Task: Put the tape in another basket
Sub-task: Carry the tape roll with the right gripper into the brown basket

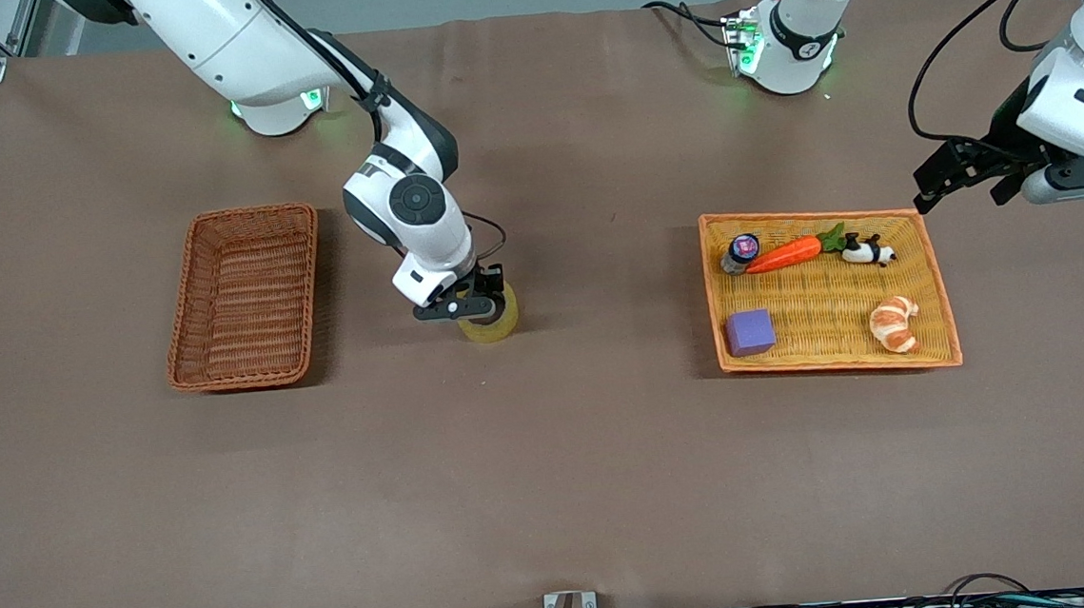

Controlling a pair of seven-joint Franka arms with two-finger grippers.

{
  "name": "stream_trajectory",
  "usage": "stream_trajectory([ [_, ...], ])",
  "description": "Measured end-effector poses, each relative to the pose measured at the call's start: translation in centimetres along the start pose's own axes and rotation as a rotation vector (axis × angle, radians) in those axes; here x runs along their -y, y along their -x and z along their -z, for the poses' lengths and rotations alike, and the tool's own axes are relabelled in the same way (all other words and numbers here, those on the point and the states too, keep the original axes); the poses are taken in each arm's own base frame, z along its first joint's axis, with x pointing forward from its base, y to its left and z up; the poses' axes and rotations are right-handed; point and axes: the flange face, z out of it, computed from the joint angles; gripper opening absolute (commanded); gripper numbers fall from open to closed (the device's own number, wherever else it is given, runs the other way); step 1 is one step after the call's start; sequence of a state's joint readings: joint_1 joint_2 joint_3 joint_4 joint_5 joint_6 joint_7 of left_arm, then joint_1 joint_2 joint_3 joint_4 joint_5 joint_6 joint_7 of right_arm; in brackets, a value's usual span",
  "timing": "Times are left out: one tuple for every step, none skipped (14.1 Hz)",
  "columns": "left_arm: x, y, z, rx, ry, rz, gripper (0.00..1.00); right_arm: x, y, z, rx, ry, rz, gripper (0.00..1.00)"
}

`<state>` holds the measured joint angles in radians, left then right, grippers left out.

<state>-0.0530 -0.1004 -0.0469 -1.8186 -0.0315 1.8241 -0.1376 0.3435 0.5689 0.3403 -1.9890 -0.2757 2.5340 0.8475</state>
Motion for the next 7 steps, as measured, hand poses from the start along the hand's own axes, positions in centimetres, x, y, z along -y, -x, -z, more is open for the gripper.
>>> stream_trajectory([
  [-0.4,-0.6,0.0,0.012,-0.011,-0.009,1.00,-0.3,-0.3,-0.1,0.000,-0.001,-0.007,0.46],
  [-0.6,-1.2,-0.2,0.021,-0.014,-0.013,1.00,-0.6,-0.5,-0.1,-0.003,-0.004,-0.013,0.24],
  [-0.7,-1.6,-0.4,0.029,-0.014,-0.014,1.00,-0.7,-0.7,0.0,-0.005,-0.006,-0.016,0.07],
  [-0.6,-1.8,-0.7,0.035,-0.015,-0.013,1.00,-0.7,-0.7,0.0,-0.006,-0.007,-0.017,0.00],
  [-0.6,-2.0,-0.9,0.041,-0.015,-0.012,1.00,-0.7,-0.7,0.0,-0.005,-0.006,-0.019,0.00],
  [-0.5,-2.1,-1.1,0.043,-0.016,-0.010,1.00,-0.8,-0.8,0.0,-0.006,-0.006,-0.027,0.00],
  [-0.4,-2.1,-1.1,0.045,-0.016,-0.009,1.00,-0.8,-0.9,0.1,-0.007,-0.007,-0.036,0.00],
])
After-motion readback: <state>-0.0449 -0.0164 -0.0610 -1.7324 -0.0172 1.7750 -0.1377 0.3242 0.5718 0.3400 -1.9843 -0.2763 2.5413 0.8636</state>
